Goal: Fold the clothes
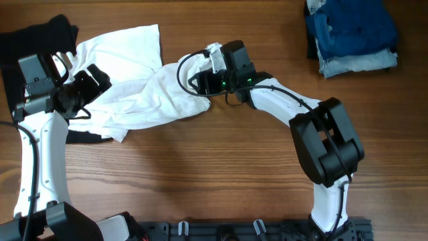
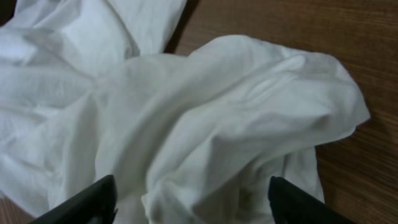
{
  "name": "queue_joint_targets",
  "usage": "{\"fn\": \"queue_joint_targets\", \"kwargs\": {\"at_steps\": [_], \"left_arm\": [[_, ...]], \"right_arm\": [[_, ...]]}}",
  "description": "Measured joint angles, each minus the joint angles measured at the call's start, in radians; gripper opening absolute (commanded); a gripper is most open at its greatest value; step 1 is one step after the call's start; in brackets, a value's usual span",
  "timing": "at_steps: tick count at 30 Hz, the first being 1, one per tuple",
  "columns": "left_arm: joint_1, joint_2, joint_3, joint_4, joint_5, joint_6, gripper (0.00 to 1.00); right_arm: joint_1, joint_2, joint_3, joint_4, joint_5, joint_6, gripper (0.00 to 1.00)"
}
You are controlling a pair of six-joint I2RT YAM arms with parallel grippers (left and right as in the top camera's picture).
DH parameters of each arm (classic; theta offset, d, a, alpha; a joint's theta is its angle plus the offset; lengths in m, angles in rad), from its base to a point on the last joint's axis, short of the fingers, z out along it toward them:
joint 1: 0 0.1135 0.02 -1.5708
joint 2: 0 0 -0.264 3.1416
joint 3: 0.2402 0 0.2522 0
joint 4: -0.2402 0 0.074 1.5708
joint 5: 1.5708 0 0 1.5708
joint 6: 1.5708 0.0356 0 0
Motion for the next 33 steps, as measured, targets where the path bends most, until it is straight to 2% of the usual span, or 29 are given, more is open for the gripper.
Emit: {"fn": "queue_joint_targets", "kwargs": {"at_steps": [4, 9, 12, 16, 19, 21, 27, 29, 33], "left_arm": [[0.000, 0.000, 0.000, 0.000, 0.000, 0.000, 1.00], [0.000, 0.000, 0.000, 0.000, 0.000, 0.000, 1.00], [0.000, 0.000, 0.000, 0.000, 0.000, 0.000, 1.00], [0.000, 0.000, 0.000, 0.000, -0.001, 0.000, 1.00], [0.000, 0.000, 0.000, 0.002, -0.001, 0.000, 1.00], [0.000, 0.000, 0.000, 0.012, 0.001, 0.000, 1.00], [0.000, 0.000, 0.000, 0.020, 0.020, 0.000, 1.00], [0.000, 0.000, 0.000, 0.020, 0.024, 0.000, 1.00], [0.000, 0.000, 0.000, 0.025, 0.026, 0.000, 1.00]], "right_arm": [[0.000, 0.033, 0.000, 0.067, 0.006, 0.049, 0.49], [0.000, 0.042, 0.001, 0.081, -0.001, 0.079, 0.15], [0.000, 0.042, 0.001, 0.063, -0.013, 0.066, 0.04], [-0.003, 0.042, 0.002, 0.035, -0.027, 0.064, 0.04], [-0.013, 0.042, 0.023, -0.056, -0.040, 0.061, 0.04], [-0.027, 0.040, 0.061, -0.177, -0.047, 0.037, 0.04], [-0.121, -0.029, 0.341, -0.774, 0.011, -0.104, 0.04], [-0.163, -0.072, 0.440, -0.897, 0.042, -0.124, 0.04], [-0.266, -0.153, 0.580, -1.011, 0.078, -0.146, 0.04]]}}
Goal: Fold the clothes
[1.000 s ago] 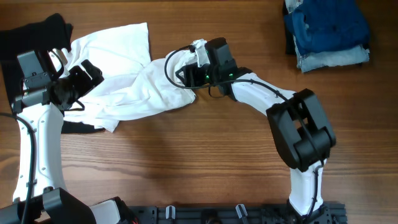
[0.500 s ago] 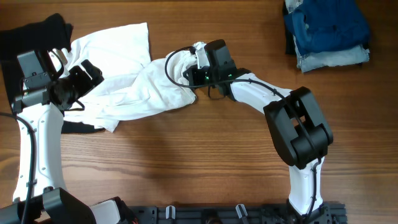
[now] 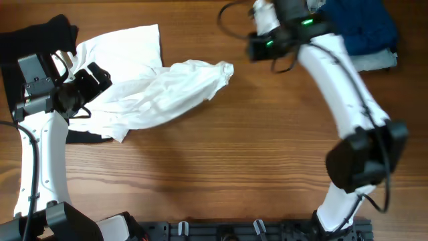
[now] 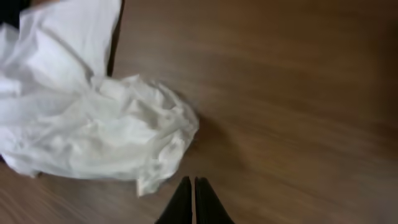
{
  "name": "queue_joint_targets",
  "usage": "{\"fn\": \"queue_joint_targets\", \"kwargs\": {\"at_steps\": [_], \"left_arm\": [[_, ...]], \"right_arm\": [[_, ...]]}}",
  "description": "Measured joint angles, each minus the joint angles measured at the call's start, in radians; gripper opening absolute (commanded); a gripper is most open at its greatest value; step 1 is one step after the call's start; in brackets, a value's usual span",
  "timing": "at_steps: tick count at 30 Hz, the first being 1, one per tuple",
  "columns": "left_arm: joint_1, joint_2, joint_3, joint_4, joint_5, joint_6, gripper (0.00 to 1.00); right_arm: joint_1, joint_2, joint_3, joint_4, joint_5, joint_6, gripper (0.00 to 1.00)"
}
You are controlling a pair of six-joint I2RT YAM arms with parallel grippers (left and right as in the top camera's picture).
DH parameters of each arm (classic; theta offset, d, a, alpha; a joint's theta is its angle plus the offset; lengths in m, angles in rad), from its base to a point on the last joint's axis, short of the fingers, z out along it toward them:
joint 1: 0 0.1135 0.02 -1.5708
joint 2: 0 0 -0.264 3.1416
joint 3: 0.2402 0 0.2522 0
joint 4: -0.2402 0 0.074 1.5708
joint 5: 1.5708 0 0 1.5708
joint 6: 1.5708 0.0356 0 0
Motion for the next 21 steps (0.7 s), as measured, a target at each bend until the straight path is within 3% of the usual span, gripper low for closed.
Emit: {"fn": "queue_joint_targets", "kwargs": {"at_steps": [5, 6, 7, 8, 10, 13, 19, 21], "left_arm": [[0.000, 0.000, 0.000, 0.001, 0.000, 0.000, 1.00], [0.000, 0.000, 0.000, 0.001, 0.000, 0.000, 1.00], [0.000, 0.000, 0.000, 0.000, 0.000, 0.000, 0.99], [0.000, 0.000, 0.000, 0.002, 0.000, 0.000, 0.98], [-0.001, 0.000, 0.000, 0.005, 0.000, 0.001, 0.98], [0.000, 0.000, 0.000, 0.029, 0.000, 0.002, 1.00], [0.019, 0.000, 0.000, 0.033, 0.000, 0.002, 1.00], [0.026, 0.000, 0.000, 0.028, 0.000, 0.002, 1.00]], "right_arm": [[-0.157, -0.026, 0.049, -0.050, 0.014, -0.004, 0.04], [-0.183, -0.019, 0.048, -0.059, 0.009, -0.008, 0.13], [-0.204, -0.011, 0.048, -0.068, -0.007, -0.020, 0.29], [-0.208, -0.009, 0.048, -0.070, -0.014, -0.022, 0.52], [-0.221, 0.011, 0.048, -0.087, -0.069, -0.056, 0.71], [-0.173, 0.038, 0.047, -0.084, -0.103, -0.078, 0.87], [-0.024, 0.143, 0.045, -0.059, -0.124, -0.069, 0.91], [0.011, 0.188, 0.044, -0.058, -0.120, -0.063, 0.84]]}}
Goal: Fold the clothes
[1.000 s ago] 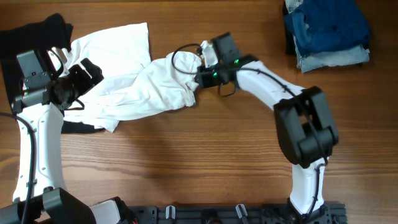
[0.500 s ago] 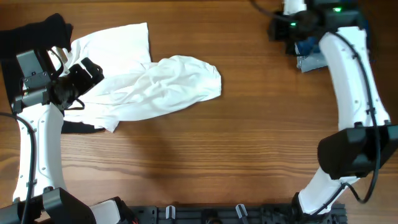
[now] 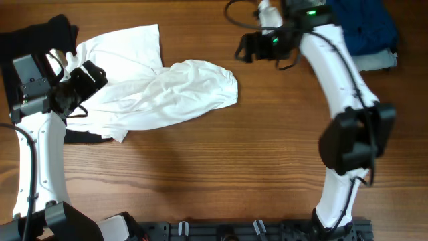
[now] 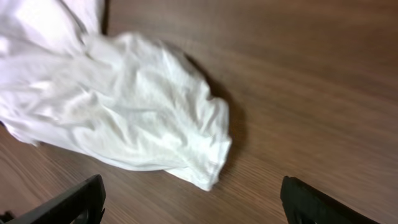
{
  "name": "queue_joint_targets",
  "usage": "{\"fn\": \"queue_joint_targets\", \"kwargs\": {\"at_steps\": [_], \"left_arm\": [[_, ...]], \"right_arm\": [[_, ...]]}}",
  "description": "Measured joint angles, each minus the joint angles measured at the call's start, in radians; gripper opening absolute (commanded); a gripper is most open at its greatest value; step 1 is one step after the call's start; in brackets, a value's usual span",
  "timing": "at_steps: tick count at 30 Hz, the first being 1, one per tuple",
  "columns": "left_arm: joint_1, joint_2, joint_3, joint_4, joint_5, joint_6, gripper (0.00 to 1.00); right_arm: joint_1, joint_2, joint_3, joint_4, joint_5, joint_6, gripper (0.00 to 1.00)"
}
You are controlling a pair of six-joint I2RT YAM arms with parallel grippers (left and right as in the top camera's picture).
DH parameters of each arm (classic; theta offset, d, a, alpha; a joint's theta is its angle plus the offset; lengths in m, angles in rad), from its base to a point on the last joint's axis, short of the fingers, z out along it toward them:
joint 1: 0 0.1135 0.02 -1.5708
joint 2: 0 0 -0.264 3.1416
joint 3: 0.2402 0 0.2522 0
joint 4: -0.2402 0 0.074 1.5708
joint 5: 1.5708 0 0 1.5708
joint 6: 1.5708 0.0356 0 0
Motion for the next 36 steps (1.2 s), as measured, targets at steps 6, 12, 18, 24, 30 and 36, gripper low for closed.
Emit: {"fn": "queue_joint_targets", "kwargs": {"at_steps": [6, 12, 18, 24, 30, 36], "left_arm": [[0.004, 0.000, 0.000, 0.001, -0.004, 0.000, 1.00], [0.004, 0.000, 0.000, 0.001, -0.008, 0.000, 1.00], [0.004, 0.000, 0.000, 0.000, -0.008, 0.000, 1.00], [0.004, 0.000, 0.000, -0.027, -0.008, 0.000, 1.00], [0.004, 0.000, 0.000, -0.030, -0.008, 0.000, 1.00], [0.004, 0.000, 0.000, -0.031, -0.008, 0.000, 1.00]], "right_arm": [[0.066, 0.148, -0.011, 0.047, 0.021, 0.009, 0.79], [0.103, 0.188, -0.030, 0.120, 0.048, 0.024, 0.59], [0.117, 0.213, -0.031, 0.157, 0.062, 0.039, 0.51], [0.117, 0.220, -0.032, 0.201, 0.113, 0.059, 0.77], [0.117, 0.226, -0.032, 0.225, 0.121, 0.067, 0.52], [0.127, 0.257, -0.036, 0.222, 0.126, 0.077, 0.04]]}}
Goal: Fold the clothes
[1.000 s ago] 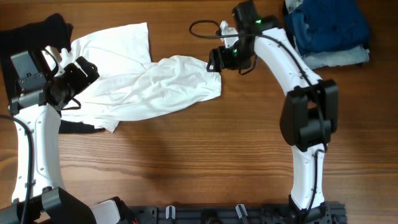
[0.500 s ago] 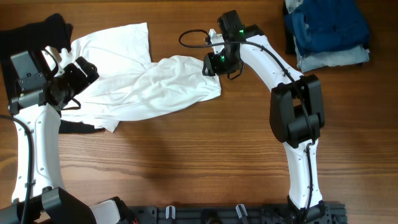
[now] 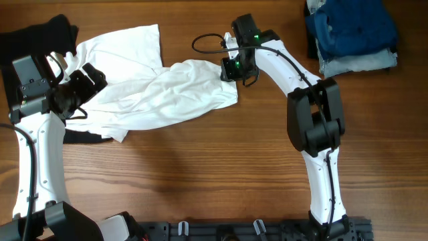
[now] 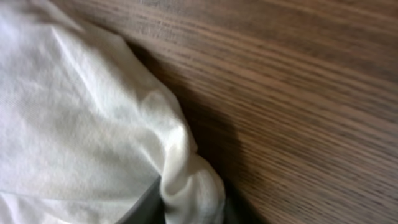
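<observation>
A white shirt (image 3: 154, 87) lies crumpled across the left and middle of the wooden table (image 3: 221, 167). My right gripper (image 3: 232, 67) is at the shirt's upper right corner. In the right wrist view the right gripper (image 4: 193, 208) is shut on a small fold of the white shirt (image 4: 74, 118), pinched between its dark fingers (image 4: 146, 205) just above the wood. My left gripper (image 3: 85, 80) sits on the shirt's left end, where the cloth bunches toward it; it looks shut on the cloth.
A pile of folded blue clothes (image 3: 351, 33) sits at the back right corner. A black garment (image 3: 37, 33) lies at the back left and shows again under the shirt's lower left edge (image 3: 83, 137).
My right gripper was open and off the shirt, to the right of its end. Now it is down at the shirt's upper right corner and shut on a fold. The left arm has not moved.
My right gripper first stood open over the bunched middle of the shirt. Then it was shut and far back right near the blue pile, with the shirt drawn out rightward. Then it stood open beside the broadened shirt end, and now it grips that end's corner.
</observation>
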{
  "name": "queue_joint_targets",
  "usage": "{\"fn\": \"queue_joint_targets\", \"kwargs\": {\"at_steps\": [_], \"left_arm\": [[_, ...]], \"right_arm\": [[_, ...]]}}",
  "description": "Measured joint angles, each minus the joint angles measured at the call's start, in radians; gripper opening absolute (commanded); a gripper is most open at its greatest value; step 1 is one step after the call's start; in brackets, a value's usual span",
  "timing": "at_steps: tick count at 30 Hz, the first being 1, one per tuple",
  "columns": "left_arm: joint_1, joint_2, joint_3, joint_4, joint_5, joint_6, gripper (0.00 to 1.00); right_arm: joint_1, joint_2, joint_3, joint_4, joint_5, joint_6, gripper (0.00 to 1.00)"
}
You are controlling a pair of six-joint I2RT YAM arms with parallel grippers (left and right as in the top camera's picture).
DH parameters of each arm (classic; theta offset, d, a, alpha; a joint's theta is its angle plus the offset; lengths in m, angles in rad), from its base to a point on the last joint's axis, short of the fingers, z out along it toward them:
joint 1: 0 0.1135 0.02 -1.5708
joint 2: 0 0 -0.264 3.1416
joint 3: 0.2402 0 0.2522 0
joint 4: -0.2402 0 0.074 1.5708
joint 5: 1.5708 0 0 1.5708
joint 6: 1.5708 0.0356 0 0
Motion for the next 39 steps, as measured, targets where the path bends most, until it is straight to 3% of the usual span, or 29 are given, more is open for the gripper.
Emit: {"fn": "queue_joint_targets", "kwargs": {"at_steps": [10, 13, 14, 20, 28, 39], "left_arm": [[0.000, 0.000, 0.000, 0.000, 0.000, 0.023, 1.00], [0.000, 0.000, 0.000, 0.000, 0.000, 0.043, 1.00], [0.000, 0.000, 0.000, -0.003, 0.000, 0.071, 1.00], [-0.061, 0.000, 0.000, -0.014, 0.005, 0.150, 0.99], [-0.187, 0.000, 0.000, -0.014, 0.004, 0.226, 1.00], [-0.227, 0.000, 0.000, -0.023, -0.019, 0.237, 0.99]], "right_arm": [[-0.030, -0.023, -0.002, -0.149, -0.002, -0.014, 0.04], [-0.080, -0.106, -0.001, -0.191, -0.009, -0.048, 0.04], [-0.145, -0.229, 0.019, -0.194, -0.013, -0.067, 0.04], [-0.319, -0.389, 0.047, -0.193, -0.030, -0.101, 0.04], [-0.429, -0.380, 0.045, -0.092, -0.029, -0.137, 0.04], [-0.488, -0.380, 0.045, 0.025, -0.025, -0.153, 0.04]]}}
